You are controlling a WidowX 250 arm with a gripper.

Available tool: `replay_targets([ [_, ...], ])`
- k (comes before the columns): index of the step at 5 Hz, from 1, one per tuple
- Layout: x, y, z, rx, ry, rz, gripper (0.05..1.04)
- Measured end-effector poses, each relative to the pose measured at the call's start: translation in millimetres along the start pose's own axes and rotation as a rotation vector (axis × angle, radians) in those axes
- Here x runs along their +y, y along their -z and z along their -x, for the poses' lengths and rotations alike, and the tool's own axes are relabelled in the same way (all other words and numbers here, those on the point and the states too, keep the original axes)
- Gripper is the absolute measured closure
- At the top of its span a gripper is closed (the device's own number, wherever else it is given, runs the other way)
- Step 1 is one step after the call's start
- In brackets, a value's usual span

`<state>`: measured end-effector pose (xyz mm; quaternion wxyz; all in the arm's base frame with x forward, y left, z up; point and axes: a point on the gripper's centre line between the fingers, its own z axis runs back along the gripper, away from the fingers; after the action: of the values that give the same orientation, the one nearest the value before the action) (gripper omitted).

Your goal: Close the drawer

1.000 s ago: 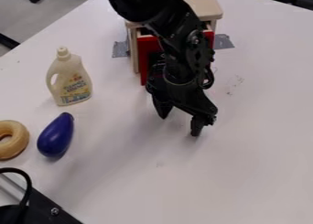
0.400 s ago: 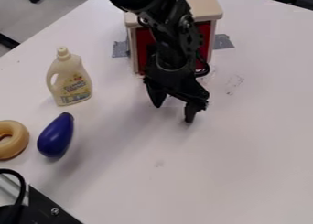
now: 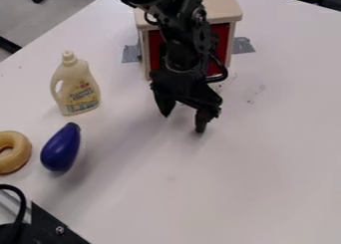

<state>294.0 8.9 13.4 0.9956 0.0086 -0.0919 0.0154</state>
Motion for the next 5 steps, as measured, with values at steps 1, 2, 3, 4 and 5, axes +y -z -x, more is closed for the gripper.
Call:
replay_targets([
  [1,-7.4,-15.5,10.8,0.041,0.001,0.046,0.089],
  [2,-13.4,-36.0,17.6,0.042,0.011,0.075,0.089],
  [3,-14.9,-56.6,21.6,0.002,0.021,0.078,0.089],
  [4,-14.0,-74.1,26.7,-0.056,0.022,0.061,0.089],
  [5,-11.5,-85.8,34.1,-0.095,0.028,0.044,0.089],
])
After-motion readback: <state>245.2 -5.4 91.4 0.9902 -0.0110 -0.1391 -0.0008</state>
